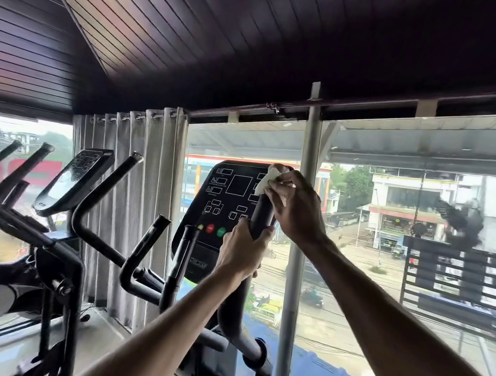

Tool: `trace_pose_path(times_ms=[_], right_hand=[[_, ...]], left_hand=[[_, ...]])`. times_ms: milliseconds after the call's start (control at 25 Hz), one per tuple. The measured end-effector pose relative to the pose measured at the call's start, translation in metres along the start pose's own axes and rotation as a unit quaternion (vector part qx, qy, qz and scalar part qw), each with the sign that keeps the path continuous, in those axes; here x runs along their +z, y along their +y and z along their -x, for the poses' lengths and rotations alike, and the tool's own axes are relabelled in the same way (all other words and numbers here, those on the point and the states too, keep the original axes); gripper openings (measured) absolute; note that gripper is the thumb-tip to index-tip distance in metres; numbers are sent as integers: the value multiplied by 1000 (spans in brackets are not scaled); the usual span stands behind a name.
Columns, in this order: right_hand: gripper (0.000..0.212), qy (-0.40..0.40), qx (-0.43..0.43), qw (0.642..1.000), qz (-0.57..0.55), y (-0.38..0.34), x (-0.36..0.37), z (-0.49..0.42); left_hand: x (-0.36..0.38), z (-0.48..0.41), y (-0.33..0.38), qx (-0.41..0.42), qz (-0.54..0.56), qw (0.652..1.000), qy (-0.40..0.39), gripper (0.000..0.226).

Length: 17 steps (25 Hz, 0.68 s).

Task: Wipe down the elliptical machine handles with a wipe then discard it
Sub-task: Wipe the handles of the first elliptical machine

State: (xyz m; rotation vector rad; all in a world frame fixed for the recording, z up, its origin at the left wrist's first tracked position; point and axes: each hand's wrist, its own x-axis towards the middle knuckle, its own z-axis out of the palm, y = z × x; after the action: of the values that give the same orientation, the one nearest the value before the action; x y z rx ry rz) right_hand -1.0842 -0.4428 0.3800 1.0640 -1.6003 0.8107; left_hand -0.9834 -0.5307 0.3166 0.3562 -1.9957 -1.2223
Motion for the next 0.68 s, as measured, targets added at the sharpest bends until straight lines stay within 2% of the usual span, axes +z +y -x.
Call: trace_pose_path(times_ms=[160,280,400,440,560,600,680], right_hand=[[16,7,19,1000,-12,8,-6,-13],[13,-25,-47,999,-5,4,-3,-12],[14,-21,47,999,-2,-3,-6,-23],[12,-26,54,998,5,-7,-6,-22],[9,-46,-32,998,22,-15,-8,-7],[10,-54,-36,998,21,-12,-11,-7],[17,-57,23,998,28,-8,-16,-13]], left_hand=[[-4,6,4,31,8,999,12,19],[-8,9,4,38,20,999,4,16],[-9,12,4,42,24,999,-7,18],[-10,12,3,40,28,999,-12,18],[-15,9,1,12,94,993,-64,13],[-17,8,0,1,127,988,-90,13],[-20,8,-4,-10,158,980,-125,15]])
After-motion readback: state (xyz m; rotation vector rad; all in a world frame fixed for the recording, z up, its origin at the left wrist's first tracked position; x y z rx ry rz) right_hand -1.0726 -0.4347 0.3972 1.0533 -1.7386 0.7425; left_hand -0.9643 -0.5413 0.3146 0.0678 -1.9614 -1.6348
